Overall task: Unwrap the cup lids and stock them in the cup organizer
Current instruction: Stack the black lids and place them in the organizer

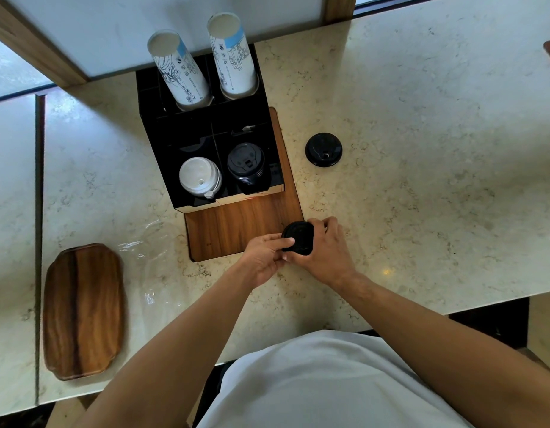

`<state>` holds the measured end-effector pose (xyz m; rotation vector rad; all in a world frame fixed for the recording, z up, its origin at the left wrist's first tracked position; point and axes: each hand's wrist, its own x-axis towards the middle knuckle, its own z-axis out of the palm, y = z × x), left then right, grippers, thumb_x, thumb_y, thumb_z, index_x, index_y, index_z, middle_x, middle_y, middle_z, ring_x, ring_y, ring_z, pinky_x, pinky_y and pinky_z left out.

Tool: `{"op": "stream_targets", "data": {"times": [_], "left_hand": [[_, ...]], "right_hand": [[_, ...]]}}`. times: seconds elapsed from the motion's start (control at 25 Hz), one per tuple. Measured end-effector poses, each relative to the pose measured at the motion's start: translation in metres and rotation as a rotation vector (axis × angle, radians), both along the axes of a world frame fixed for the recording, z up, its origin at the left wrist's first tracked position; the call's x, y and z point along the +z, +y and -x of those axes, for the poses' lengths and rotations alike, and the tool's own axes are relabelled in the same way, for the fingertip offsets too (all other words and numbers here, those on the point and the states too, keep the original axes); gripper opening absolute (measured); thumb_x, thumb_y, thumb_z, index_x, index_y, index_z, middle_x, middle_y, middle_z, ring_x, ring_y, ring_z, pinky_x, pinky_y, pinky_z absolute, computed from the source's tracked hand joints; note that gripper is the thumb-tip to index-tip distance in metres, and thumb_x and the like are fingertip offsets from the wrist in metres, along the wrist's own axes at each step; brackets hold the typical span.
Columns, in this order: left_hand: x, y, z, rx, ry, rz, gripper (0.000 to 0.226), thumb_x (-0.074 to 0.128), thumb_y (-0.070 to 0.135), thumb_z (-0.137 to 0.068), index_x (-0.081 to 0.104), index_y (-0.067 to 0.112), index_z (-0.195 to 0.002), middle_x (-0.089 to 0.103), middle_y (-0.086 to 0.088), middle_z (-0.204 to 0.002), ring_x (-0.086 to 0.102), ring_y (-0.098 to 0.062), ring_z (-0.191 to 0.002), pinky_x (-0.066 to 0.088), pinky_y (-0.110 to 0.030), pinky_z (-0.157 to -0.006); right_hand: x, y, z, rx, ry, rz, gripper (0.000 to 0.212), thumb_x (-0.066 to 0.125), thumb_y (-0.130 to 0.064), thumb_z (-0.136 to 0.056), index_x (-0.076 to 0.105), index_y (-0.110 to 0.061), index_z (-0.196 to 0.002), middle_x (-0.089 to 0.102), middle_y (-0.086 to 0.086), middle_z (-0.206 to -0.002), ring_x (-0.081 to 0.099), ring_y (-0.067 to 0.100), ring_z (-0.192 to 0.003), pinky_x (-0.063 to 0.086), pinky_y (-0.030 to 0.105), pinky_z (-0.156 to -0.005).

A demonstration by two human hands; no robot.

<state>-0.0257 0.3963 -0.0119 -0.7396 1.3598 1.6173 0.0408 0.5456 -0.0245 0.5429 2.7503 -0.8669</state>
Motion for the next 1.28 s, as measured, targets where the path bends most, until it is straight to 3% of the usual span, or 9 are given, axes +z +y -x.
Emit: {"op": "stream_targets", "data": {"times": [0.16, 0.28, 0.4, 0.48, 0.6, 0.8, 1.0, 1.12, 1.28], "left_hand": [[0.002, -0.005, 0.004, 0.021, 0.007, 0.003, 0.028, 0.075, -0.003, -0.085, 0.068, -0.003, -0.112, 0.078, -0.019, -0.099, 0.077, -0.032, -0.09, 0.065, -0.041, -0.074], [0.004, -0.006, 0.009, 0.065, 0.006, -0.021, 0.029, 0.074, -0.003, -0.085, 0.067, -0.002, -0.113, 0.078, -0.02, -0.1, 0.077, -0.029, -0.086, 0.062, -0.032, -0.066], [0.004, -0.003, 0.017, 0.098, 0.013, -0.003, 0.028, 0.071, -0.002, -0.087, 0.067, 0.001, -0.114, 0.077, -0.02, -0.105, 0.074, -0.028, -0.09, 0.062, -0.034, -0.07], [0.004, -0.002, 0.021, 0.119, 0.002, 0.002, 0.026, 0.069, -0.002, -0.088, 0.068, 0.002, -0.114, 0.076, -0.021, -0.11, 0.071, -0.029, -0.095, 0.058, -0.035, -0.076], [0.003, -0.003, 0.021, 0.119, -0.016, -0.021, 0.027, 0.067, -0.002, -0.089, 0.069, 0.004, -0.115, 0.077, -0.017, -0.109, 0.071, -0.028, -0.1, 0.058, -0.035, -0.079], [0.002, -0.007, 0.023, 0.119, -0.041, -0.014, 0.03, 0.068, -0.002, -0.09, 0.068, 0.004, -0.119, 0.078, -0.015, -0.108, 0.072, -0.029, -0.105, 0.058, -0.035, -0.084], [0.002, -0.01, 0.021, 0.128, -0.046, -0.007, 0.026, 0.067, -0.003, -0.09, 0.069, 0.007, -0.114, 0.079, -0.013, -0.101, 0.071, -0.028, -0.102, 0.057, -0.036, -0.085], [0.001, -0.011, 0.02, 0.112, -0.045, -0.014, 0.025, 0.067, -0.002, -0.09, 0.068, 0.006, -0.114, 0.079, -0.013, -0.1, 0.07, -0.029, -0.102, 0.052, -0.04, -0.095], [0.005, -0.011, 0.019, 0.105, -0.039, -0.005, 0.026, 0.065, 0.0, -0.092, 0.068, 0.004, -0.117, 0.077, -0.017, -0.109, 0.069, -0.032, -0.11, 0.051, -0.045, -0.103]], "right_hand": [[0.004, 0.01, -0.005, 0.034, -0.026, 0.199, 0.106, 0.073, -0.077, -0.064, 0.037, -0.022, -0.147, 0.036, 0.004, -0.135, 0.04, 0.018, -0.121, 0.044, 0.031, -0.101], [0.01, 0.024, 0.005, -0.034, -0.007, 0.315, 0.085, 0.062, -0.066, -0.081, 0.039, -0.019, -0.148, 0.036, 0.001, -0.137, 0.04, 0.017, -0.124, 0.041, 0.032, -0.103], [0.013, 0.048, 0.038, -0.175, 0.087, 0.21, 0.052, 0.06, -0.036, -0.096, 0.049, -0.012, -0.14, 0.041, 0.008, -0.137, 0.043, 0.022, -0.127, 0.043, 0.039, -0.111], [0.016, 0.066, 0.069, -0.23, 0.088, 0.114, 0.046, 0.063, -0.026, -0.095, 0.052, -0.013, -0.138, 0.041, 0.01, -0.138, 0.042, 0.024, -0.129, 0.04, 0.036, -0.114], [0.022, 0.089, 0.118, -0.19, 0.084, 0.012, 0.054, 0.071, -0.022, -0.089, 0.053, -0.013, -0.139, 0.04, 0.014, -0.141, 0.04, 0.031, -0.131, 0.038, 0.038, -0.116], [0.013, 0.105, 0.17, 0.029, -0.003, 0.022, 0.087, 0.083, -0.019, -0.076, 0.04, -0.018, -0.151, 0.025, 0.01, -0.161, 0.025, 0.035, -0.146, 0.033, 0.044, -0.118], [0.001, 0.106, 0.172, -0.017, 0.029, -0.008, 0.075, 0.082, -0.022, -0.076, 0.049, -0.017, -0.143, 0.042, 0.011, -0.147, 0.037, 0.034, -0.136, 0.039, 0.043, -0.115], [0.004, 0.096, 0.143, -0.05, 0.143, 0.071, 0.072, 0.084, -0.03, -0.075, 0.05, -0.018, -0.138, 0.047, 0.008, -0.14, 0.042, 0.027, -0.127, 0.043, 0.035, -0.107], [0.014, 0.067, 0.074, -0.023, 0.238, 0.304, 0.076, 0.082, -0.037, -0.069, 0.045, -0.032, -0.135, 0.048, -0.008, -0.127, 0.042, 0.011, -0.115, 0.038, 0.014, -0.091]]}}
